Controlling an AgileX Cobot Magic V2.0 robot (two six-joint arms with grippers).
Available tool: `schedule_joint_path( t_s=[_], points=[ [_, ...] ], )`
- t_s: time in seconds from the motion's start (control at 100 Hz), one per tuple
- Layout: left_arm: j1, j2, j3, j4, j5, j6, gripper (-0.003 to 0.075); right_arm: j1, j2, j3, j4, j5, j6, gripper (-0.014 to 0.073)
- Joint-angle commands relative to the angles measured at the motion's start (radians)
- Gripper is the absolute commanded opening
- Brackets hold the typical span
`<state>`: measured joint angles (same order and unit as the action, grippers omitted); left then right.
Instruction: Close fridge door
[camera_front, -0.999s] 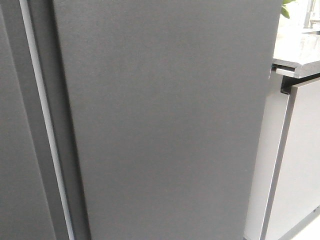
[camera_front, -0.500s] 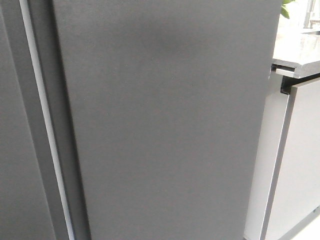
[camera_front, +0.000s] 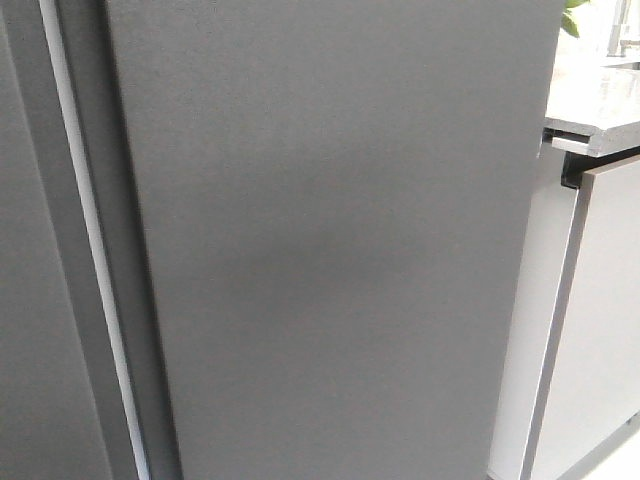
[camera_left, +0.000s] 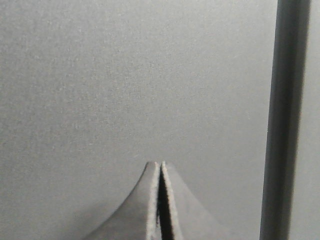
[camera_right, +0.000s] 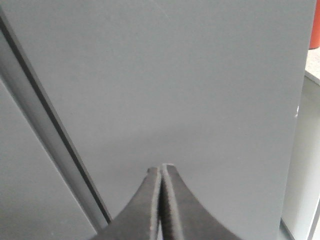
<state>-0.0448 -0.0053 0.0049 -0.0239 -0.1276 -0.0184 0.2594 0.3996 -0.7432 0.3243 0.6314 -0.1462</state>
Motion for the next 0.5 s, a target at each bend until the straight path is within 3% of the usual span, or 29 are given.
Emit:
schedule_joint_path(
  t_s=[0.0, 0.49],
  points=[
    [-0.003, -0.02, 0.035, -0.006, -0.072, -0.005, -0.002, -0.005, -0.019, -0.009, 0.002, -0.103, 0.001, -0.0044],
    [-0.003, -0.02, 0.035, -0.006, -0.072, -0.005, -0.002, -0.005, -0.027, -0.009, 0.002, -0.093, 0.001, -0.0044]
  ],
)
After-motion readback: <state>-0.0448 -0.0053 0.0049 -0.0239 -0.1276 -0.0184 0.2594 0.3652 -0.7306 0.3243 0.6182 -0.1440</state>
